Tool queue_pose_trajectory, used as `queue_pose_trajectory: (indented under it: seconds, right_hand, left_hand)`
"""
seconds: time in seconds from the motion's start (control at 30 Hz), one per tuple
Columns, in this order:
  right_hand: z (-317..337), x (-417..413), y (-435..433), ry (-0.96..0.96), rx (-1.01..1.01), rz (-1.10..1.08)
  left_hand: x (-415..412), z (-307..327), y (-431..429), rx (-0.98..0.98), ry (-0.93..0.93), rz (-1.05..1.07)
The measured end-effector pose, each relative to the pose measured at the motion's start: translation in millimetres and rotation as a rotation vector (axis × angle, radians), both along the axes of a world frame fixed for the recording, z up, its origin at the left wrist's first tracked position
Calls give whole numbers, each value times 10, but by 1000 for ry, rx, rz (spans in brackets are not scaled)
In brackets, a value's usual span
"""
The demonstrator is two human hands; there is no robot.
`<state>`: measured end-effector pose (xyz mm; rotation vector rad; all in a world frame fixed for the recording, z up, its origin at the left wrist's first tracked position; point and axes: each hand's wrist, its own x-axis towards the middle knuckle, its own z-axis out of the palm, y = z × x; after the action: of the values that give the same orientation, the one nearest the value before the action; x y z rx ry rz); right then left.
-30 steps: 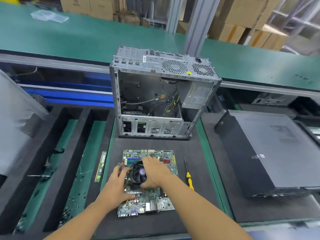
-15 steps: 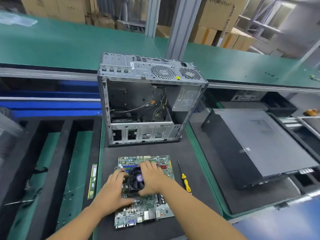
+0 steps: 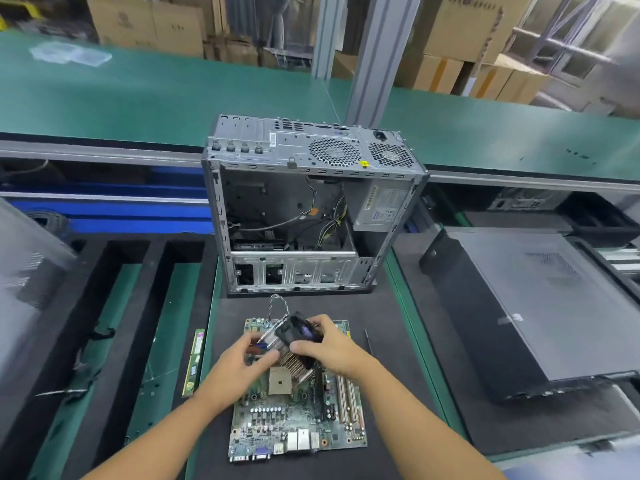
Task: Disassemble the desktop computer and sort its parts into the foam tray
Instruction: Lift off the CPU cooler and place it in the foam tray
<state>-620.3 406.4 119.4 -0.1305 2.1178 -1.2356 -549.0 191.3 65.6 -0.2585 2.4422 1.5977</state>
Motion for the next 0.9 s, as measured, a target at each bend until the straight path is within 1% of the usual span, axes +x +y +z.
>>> queue_pose_trajectory:
  seconds: [0.17, 0.23, 0.3, 0.37, 0.43, 0.57, 0.63, 0.73, 0.8, 0.9]
  right_hand:
    - [-44, -84, 238, -201, -198, -101]
    - [-80, -114, 269, -197, -233, -102]
    - [-90, -157, 284, -176, -244, -71]
    - [-62, -208, 272, -176, -268, -35]
    - [-22, -235, 233, -189, -275, 18]
    - [71, -263, 119, -149, -262, 189]
    - [151, -255, 6, -116, -258, 339]
    - [263, -186, -281, -23, -184, 542]
    - [287, -141, -509, 41, -125, 604]
    - [279, -101, -880, 66, -39, 646]
  left_hand:
    - [-238, 181, 427, 482, -144, 106]
    - [-276, 205, 546, 635, -171, 151]
    - [-275, 228, 589, 727, -166, 219]
    - [-259, 246, 587, 792, -161, 297]
    - [-228, 279, 551, 808, -152, 338]
    - [-107, 327, 405, 900, -174, 433]
    - [-4, 361, 299, 943, -217, 417]
    - [167, 359, 108, 963, -268, 369]
    - [266, 344, -61, 973, -266, 358]
    - [408, 319, -391, 1034, -265, 342]
